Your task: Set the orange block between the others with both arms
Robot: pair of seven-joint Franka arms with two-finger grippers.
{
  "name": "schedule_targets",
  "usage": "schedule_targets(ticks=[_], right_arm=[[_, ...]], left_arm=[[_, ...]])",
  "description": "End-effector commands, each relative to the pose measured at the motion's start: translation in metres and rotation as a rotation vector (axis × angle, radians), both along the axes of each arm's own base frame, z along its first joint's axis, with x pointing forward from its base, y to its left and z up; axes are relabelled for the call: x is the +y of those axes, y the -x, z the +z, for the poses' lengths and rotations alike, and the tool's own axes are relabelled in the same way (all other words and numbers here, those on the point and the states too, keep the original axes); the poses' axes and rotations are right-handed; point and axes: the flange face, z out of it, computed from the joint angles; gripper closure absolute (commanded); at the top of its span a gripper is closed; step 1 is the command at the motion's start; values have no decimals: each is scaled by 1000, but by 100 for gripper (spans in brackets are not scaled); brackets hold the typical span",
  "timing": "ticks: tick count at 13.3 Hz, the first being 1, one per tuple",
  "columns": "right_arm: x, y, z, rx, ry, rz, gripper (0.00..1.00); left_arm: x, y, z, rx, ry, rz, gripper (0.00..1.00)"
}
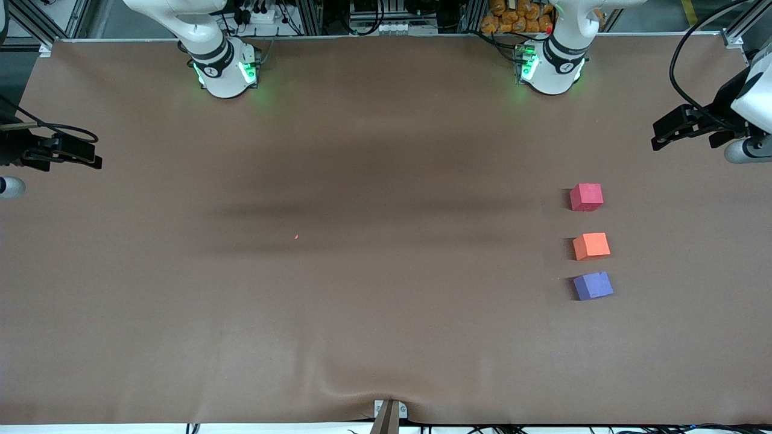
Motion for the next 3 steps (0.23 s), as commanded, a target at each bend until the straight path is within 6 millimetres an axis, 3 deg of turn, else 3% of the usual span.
schedule_targets(ticks=[1, 3], right_arm=[[-1, 4, 8, -2, 6, -3, 0], [-1, 4, 8, -2, 7, -3, 0]], left_arm=[[-4, 2, 2, 8, 8, 9, 0], [-4, 2, 2, 11, 9, 9, 0]])
